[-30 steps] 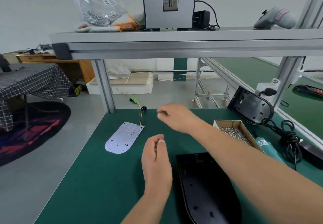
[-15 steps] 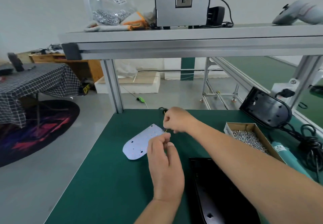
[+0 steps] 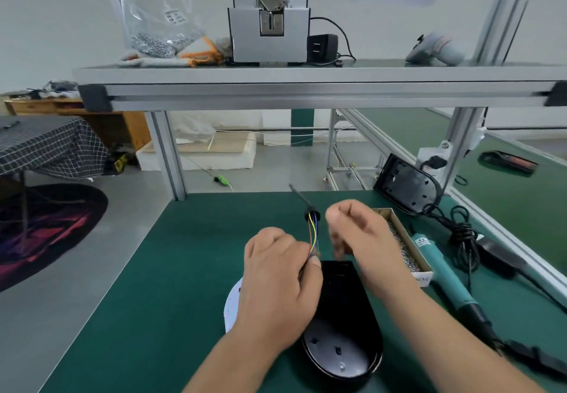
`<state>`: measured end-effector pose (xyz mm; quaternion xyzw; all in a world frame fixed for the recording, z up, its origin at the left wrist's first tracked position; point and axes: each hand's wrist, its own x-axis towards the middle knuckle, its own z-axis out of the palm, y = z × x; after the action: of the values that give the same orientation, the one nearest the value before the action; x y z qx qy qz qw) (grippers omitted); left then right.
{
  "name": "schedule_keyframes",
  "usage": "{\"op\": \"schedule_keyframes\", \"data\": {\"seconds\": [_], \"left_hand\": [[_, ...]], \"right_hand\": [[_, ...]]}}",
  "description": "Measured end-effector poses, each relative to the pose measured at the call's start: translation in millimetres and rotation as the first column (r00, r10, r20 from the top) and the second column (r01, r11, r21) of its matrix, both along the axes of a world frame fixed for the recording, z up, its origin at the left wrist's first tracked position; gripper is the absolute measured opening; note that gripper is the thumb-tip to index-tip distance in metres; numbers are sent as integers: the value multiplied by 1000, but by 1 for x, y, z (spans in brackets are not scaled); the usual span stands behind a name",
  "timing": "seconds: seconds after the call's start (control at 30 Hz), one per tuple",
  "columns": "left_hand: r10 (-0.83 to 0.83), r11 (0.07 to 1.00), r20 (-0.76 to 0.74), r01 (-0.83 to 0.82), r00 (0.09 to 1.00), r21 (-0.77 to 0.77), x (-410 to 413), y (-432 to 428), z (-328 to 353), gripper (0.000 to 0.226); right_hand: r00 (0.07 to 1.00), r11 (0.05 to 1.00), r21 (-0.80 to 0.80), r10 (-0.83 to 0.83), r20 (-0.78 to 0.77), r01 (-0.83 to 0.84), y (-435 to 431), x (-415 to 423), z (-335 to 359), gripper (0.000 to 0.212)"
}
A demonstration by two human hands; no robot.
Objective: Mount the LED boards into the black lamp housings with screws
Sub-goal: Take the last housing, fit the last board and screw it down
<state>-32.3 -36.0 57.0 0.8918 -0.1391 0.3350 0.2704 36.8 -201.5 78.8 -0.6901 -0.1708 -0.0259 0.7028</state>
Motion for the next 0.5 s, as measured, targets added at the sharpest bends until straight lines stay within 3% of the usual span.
{"op": "schedule_keyframes", "data": {"seconds": [0.03,0.1,0.17,0.23,0.37,0.5], "left_hand": [[-13,998,55,10,998,55,-1,1,0,27],[-87,981,100,68,991,181,-3,0,-1,25],[-169,944,84,137,982,301,-3,-2,0,25],[-212,914,70,172,975,367,-2,-3,-1,30],[-29,966,44,17,999,256,2,18,5,32],[230,972,-28,-229,973,57,8,53,9,36]], "right_hand": [[991,998,46,-30,-134,37,3,9,4,43],[914,989,146,88,-396,-32,8,24,14,58],[888,976,182,184,-421,-117,11,36,19,46],[929,979,193,124,-349,-58,12,47,21,19],[891,882,387,-75,-447,269,-8,63,23,12],[864,791,489,-95,-494,367,-40,63,14,20]]}}
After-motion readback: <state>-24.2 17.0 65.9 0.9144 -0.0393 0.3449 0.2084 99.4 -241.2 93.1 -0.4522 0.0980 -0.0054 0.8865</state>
